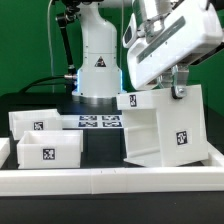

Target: Assemble drawer

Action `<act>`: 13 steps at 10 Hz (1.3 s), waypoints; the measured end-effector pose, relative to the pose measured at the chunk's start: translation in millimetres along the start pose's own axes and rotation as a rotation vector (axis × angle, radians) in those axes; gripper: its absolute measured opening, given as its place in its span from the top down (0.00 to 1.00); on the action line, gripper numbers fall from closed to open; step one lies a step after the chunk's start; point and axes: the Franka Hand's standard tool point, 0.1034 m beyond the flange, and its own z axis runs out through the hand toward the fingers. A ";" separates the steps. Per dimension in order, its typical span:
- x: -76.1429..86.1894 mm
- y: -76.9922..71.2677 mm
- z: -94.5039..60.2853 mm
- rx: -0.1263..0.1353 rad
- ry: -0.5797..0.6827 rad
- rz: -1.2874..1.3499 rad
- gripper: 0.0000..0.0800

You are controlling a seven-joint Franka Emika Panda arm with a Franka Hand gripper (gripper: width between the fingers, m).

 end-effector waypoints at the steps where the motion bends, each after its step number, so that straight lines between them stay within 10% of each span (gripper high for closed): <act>1: 1.5 -2.8 2.5 -0.003 -0.010 0.056 0.92; 11: -9.1 -11.6 11.7 -0.012 -0.033 0.205 0.91; 12: -9.1 -11.7 11.7 -0.012 -0.033 0.201 0.64; 13: -8.7 -11.9 11.5 -0.011 -0.032 0.197 0.64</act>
Offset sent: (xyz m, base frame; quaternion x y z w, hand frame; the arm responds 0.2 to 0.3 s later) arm 0.0150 0.0067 -0.0097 0.0090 0.0024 0.2121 0.9772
